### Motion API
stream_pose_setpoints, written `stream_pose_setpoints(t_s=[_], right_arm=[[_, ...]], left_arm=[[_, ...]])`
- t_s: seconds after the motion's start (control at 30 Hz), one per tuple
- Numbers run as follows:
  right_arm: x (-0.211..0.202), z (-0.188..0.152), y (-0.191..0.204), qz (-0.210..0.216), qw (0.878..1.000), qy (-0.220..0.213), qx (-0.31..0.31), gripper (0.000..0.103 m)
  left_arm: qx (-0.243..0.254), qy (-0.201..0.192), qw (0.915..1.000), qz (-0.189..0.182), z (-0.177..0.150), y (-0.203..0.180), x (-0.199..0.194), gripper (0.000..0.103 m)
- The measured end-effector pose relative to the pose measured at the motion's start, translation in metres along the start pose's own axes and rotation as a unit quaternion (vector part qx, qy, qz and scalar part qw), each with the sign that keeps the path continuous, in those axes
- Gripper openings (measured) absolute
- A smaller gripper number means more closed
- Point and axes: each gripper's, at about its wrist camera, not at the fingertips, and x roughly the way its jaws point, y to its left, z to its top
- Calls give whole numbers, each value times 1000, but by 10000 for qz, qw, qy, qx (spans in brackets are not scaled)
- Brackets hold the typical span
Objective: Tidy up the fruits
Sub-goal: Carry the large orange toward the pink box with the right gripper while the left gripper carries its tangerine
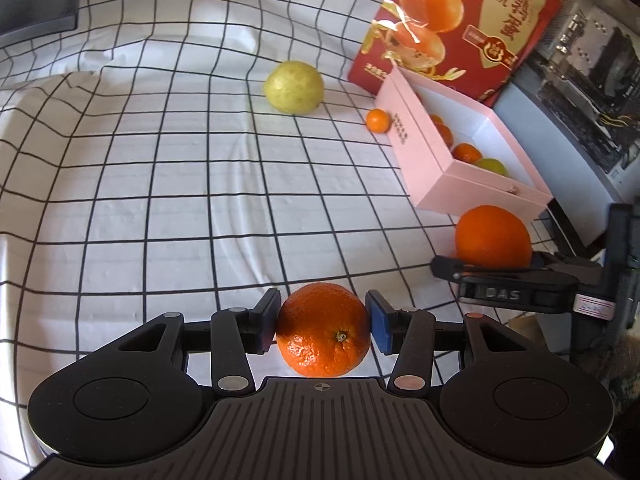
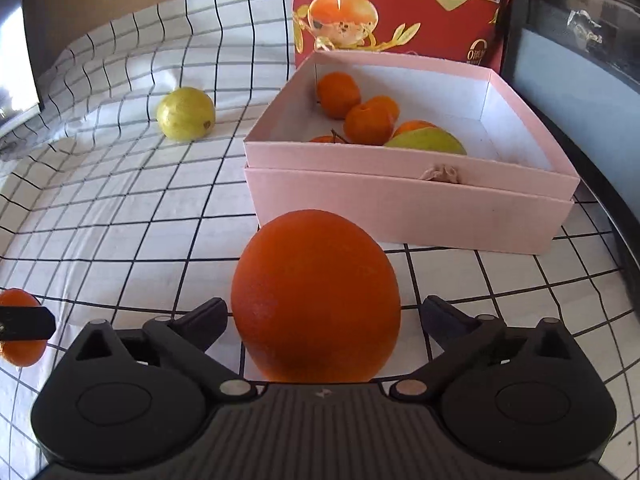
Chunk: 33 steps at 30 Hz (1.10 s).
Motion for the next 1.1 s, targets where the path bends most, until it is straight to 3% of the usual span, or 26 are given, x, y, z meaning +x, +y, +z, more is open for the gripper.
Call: stream_pose_setpoints(t_s=[0.13, 0.27, 0.43, 0.6, 0.87, 1.1], right_arm=[[2, 6, 1, 92, 9997, 144, -185, 102], [0, 11, 0, 58, 9994, 86, -324, 95], [-6, 14, 6, 88, 9987, 108, -490, 70], [-15, 6, 8, 42, 9986, 149, -514, 69], [-41, -9, -16, 358, 9990, 260, -8, 69], [-65, -22, -36, 308, 9993, -15, 189, 69]], left_arm=[[-20, -4, 10000, -9, -1, 3, -2, 52], [-14, -9, 10000, 26, -2, 4, -4, 52], [2, 47, 10000, 43, -4, 4, -4, 52], [96, 87, 9999, 3, -5, 0, -1, 52], [350, 158, 9992, -143, -6, -16, 5, 52], [773, 238, 9962, -320, 0, -47, 19, 52]])
